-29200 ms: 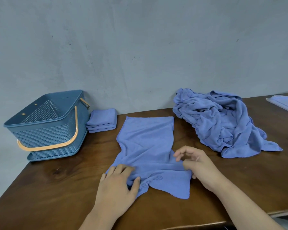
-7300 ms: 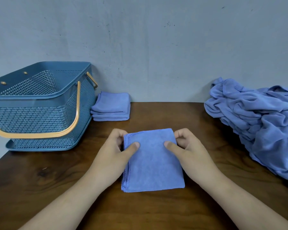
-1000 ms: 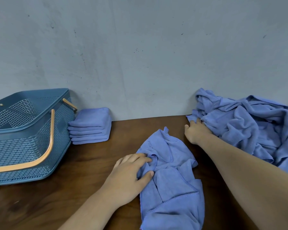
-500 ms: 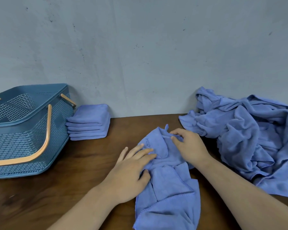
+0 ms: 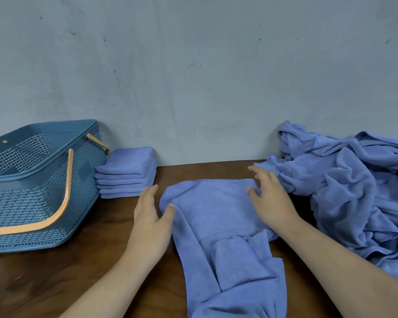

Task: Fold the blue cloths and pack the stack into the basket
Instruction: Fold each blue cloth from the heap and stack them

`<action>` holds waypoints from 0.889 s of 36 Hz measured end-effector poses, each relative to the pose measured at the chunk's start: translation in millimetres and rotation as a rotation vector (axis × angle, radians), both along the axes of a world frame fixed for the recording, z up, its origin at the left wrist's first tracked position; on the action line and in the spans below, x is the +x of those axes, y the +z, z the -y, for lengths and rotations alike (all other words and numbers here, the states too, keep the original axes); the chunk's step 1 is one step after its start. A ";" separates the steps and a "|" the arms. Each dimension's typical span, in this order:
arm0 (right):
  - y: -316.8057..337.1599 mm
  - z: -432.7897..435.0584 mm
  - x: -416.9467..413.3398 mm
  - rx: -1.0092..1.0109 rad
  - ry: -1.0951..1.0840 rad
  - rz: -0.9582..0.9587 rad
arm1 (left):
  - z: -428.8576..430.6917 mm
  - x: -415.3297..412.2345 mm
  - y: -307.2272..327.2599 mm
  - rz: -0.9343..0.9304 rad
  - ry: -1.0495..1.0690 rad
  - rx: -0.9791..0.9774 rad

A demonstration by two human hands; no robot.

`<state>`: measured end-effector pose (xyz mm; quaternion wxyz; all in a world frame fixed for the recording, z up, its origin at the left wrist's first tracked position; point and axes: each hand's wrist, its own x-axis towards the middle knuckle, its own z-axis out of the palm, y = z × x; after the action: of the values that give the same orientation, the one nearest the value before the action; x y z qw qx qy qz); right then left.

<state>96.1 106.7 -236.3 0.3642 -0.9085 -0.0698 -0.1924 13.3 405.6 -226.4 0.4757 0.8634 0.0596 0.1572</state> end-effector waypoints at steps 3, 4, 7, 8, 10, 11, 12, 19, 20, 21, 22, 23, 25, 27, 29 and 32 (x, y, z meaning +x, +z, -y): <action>0.7 -2.1 -3.3 -0.224 0.013 0.063 | 4.3 -5.2 -3.6 0.124 -0.103 0.258; 2.2 -2.9 -3.8 -0.278 0.028 0.043 | 5.7 -7.0 -3.6 0.125 -0.129 0.336; 4.1 -6.2 -5.8 -0.404 0.072 -0.102 | 9.4 -10.5 -1.5 0.013 -0.169 0.497; 3.2 -6.0 -5.5 -0.445 0.078 -0.132 | 9.2 -10.5 -0.6 -0.028 -0.164 0.516; 1.7 -3.7 -2.6 -0.509 0.083 -0.166 | 5.9 -8.6 0.1 -0.086 -0.141 0.526; 1.1 -1.7 0.1 -0.519 0.088 -0.186 | 3.4 -7.3 0.7 -0.118 -0.135 0.546; 0.6 0.5 3.9 -0.513 0.096 -0.214 | 0.2 -5.2 0.9 -0.153 -0.137 0.572; 2.5 6.3 6.5 -0.326 0.129 -0.115 | -18.0 5.6 -1.1 -0.092 -0.013 0.642; 6.4 5.2 3.3 -0.281 0.128 -0.056 | -17.1 3.3 -0.4 -0.051 -0.006 0.653; 10.9 3.9 -0.6 -0.242 0.129 -0.008 | -15.3 0.8 0.6 -0.009 -0.004 0.658; 16.0 2.8 -6.2 -0.204 0.137 0.020 | -12.3 -2.3 2.3 0.027 -0.008 0.661; 20.9 1.3 -13.1 -0.167 0.154 0.035 | -9.0 -6.0 4.7 0.048 -0.024 0.662; 29.4 -3.0 -30.8 -0.114 0.211 0.039 | -3.6 -13.4 8.3 0.031 -0.095 0.654; 33.5 -7.6 -52.2 -0.092 0.294 0.027 | -0.6 -19.1 6.7 -0.046 -0.204 0.673; 35.5 -10.6 -72.2 -0.139 0.362 0.013 | -0.5 -19.8 2.7 -0.080 -0.282 0.741; 31.8 -9.0 -96.5 -0.344 0.388 -0.026 | -4.9 -15.5 2.8 -0.133 -0.316 0.672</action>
<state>-0.5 115.7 -204.5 0.2355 -0.9291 -0.2698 -0.0925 -2.1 410.5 -223.5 0.1795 0.9782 -0.0981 0.0361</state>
